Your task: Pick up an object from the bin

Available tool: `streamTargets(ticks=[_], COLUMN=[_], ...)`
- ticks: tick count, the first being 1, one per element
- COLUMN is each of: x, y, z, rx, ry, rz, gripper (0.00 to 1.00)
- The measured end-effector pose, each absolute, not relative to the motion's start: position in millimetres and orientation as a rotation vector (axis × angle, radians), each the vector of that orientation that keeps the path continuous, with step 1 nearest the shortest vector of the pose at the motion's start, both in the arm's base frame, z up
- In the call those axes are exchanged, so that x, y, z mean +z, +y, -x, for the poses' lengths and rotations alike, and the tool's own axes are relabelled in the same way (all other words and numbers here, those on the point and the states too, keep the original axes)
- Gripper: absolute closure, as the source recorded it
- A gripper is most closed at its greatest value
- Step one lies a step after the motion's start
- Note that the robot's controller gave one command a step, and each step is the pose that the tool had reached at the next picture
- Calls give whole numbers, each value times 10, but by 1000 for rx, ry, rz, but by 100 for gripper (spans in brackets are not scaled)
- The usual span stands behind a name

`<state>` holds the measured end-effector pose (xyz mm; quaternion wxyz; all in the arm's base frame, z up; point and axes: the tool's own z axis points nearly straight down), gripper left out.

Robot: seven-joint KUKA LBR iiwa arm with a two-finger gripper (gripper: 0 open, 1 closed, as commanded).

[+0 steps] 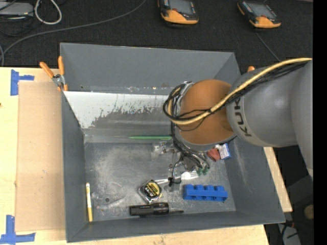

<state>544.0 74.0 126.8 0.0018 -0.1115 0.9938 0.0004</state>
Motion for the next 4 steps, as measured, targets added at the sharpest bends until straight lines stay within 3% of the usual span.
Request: streamTargets(ticks=[1,2,3,4], x=[1082,761,697,697], y=[96,623,-701,-693], z=[-5415,-5381,-4887,-4889], rx=[1,4,-5,-4], ry=[3094,3115,3083,3082], rz=[557,385,623,624], gripper=[0,0,100,100])
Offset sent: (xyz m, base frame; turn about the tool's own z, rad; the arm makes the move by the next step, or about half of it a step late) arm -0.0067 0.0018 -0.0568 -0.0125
